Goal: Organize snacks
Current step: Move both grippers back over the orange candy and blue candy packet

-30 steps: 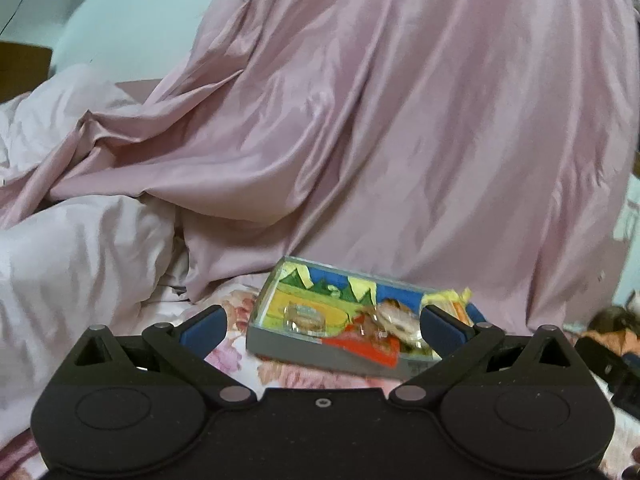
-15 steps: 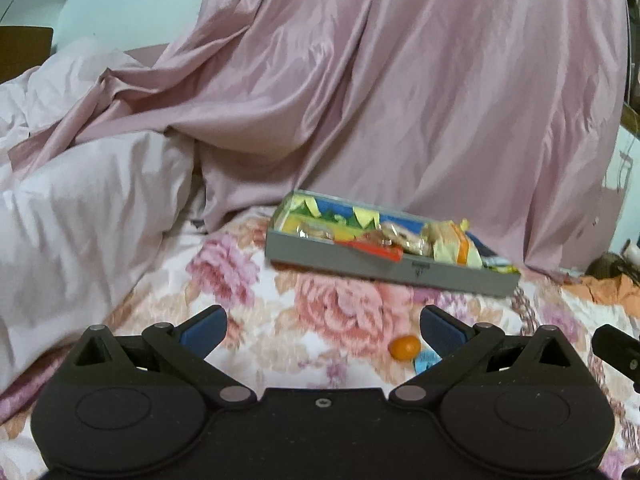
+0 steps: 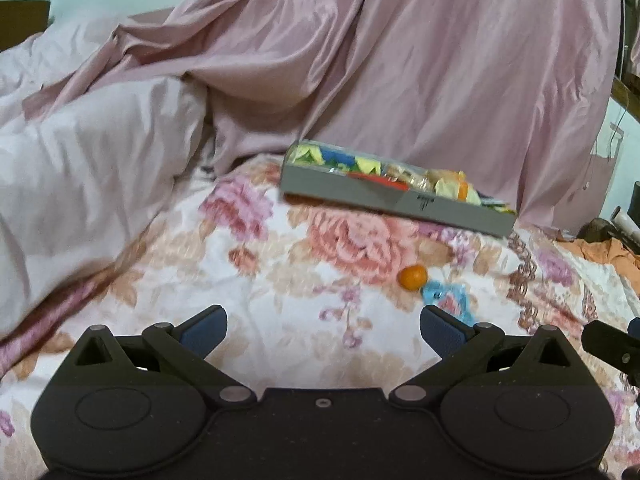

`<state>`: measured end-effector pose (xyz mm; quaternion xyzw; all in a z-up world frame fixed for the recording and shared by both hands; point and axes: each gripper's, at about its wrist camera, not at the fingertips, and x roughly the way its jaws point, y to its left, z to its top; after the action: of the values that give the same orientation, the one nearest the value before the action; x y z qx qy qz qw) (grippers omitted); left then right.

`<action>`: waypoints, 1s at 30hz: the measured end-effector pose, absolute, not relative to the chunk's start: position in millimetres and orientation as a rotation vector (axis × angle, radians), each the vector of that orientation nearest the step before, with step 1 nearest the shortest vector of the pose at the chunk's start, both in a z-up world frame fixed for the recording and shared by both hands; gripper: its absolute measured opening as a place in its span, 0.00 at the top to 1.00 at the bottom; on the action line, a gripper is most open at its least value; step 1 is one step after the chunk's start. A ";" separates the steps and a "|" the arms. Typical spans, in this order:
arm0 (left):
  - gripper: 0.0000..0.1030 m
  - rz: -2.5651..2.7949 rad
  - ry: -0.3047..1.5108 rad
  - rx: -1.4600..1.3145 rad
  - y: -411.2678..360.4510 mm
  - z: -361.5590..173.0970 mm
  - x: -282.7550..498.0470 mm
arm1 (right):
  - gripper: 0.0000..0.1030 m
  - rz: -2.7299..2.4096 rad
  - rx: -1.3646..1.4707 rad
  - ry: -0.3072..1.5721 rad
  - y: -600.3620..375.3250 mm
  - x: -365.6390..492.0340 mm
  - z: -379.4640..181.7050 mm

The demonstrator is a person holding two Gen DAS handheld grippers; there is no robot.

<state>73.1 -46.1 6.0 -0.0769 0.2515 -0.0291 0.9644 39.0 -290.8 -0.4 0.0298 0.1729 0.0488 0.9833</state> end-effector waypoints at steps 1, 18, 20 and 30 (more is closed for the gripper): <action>0.01 -0.060 0.523 -0.156 -43.8 3.2 72.9 | 0.00 0.092 0.044 0.362 -288.1 40.0 -2.0; 0.01 -0.095 0.599 -0.053 -27.1 -26.4 88.4 | 0.00 0.056 -0.070 0.594 -260.9 76.5 -37.3; 0.01 -0.104 0.592 -0.024 -27.9 -27.1 91.7 | 0.00 0.057 -0.067 0.613 -260.7 80.1 -39.7; 0.01 -0.119 0.604 0.051 -35.7 -34.3 114.6 | 0.00 0.081 -0.163 0.616 -251.3 99.2 -42.6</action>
<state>114.6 -35.7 -34.3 0.0252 0.2972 -0.0588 0.9527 99.2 -251.3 -42.6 -0.0802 0.3026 0.0397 0.9489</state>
